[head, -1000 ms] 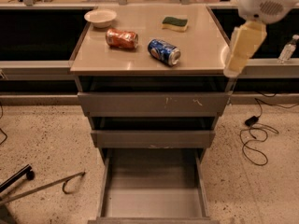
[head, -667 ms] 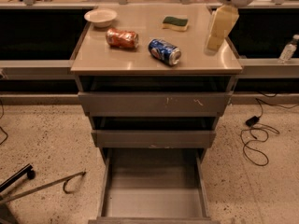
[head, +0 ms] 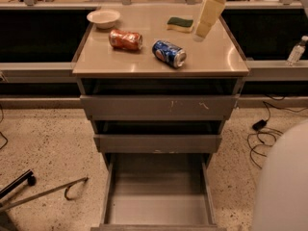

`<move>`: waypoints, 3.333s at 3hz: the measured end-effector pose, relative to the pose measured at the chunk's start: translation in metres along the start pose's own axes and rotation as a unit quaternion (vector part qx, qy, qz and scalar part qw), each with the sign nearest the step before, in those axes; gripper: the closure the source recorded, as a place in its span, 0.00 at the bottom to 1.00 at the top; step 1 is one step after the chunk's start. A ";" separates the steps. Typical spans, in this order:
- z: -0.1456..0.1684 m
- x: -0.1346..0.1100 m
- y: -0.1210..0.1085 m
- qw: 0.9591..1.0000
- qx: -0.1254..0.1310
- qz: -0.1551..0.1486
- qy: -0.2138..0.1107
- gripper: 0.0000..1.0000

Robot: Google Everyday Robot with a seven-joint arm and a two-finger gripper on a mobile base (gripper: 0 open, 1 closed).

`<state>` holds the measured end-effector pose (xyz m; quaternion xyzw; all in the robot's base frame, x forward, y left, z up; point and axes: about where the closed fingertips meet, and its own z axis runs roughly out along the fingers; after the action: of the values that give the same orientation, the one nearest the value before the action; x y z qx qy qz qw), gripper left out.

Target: Place pepsi can into bottom drawer

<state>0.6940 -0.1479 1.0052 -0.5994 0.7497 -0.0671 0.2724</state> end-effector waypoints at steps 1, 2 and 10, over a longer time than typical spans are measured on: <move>0.000 0.000 0.000 1.000 0.000 0.000 0.000 0.00; 0.018 -0.003 -0.002 1.000 -0.002 0.005 -0.011 0.00; 0.198 -0.028 0.039 0.972 -0.107 0.165 -0.130 0.19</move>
Offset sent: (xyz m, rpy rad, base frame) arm 0.0192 0.0108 -0.0259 0.0546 -0.0023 0.0009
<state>0.7606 -0.0664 0.8311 -0.4969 0.7991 0.1377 0.3090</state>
